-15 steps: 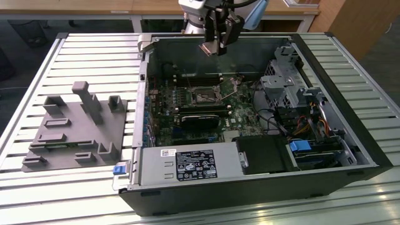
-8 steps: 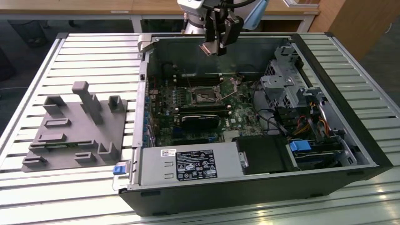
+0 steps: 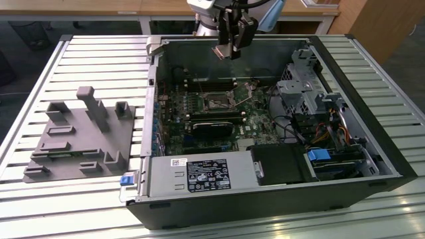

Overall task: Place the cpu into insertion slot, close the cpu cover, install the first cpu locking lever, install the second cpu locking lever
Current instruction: 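Place the cpu into insertion slot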

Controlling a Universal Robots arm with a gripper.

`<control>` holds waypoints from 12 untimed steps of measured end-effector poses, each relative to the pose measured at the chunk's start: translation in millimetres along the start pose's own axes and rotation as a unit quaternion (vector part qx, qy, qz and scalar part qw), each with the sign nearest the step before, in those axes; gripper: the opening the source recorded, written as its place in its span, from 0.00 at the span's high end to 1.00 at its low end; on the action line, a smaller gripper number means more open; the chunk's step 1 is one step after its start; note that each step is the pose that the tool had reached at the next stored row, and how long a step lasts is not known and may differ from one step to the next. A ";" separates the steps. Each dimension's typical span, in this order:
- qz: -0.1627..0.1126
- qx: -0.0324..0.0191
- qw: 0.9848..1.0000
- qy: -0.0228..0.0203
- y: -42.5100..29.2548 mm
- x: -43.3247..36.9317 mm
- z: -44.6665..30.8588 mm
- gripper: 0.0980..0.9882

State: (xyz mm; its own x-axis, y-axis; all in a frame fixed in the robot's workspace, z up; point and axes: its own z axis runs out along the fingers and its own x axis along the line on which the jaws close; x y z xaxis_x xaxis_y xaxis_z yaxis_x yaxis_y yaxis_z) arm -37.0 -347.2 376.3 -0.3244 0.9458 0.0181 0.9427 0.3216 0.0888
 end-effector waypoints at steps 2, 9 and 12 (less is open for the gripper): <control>0.003 0.000 1.000 0.000 0.0 0.0 0.0 0.51; 0.014 0.000 1.000 -0.001 0.0 0.0 0.1 0.51; 0.019 0.000 1.000 -0.002 0.0 0.0 0.2 0.51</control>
State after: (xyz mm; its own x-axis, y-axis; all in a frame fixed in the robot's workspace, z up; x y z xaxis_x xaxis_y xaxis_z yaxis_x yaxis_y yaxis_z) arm -37.0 -347.2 376.1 -0.2886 0.9573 0.0178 0.9541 0.2860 0.0886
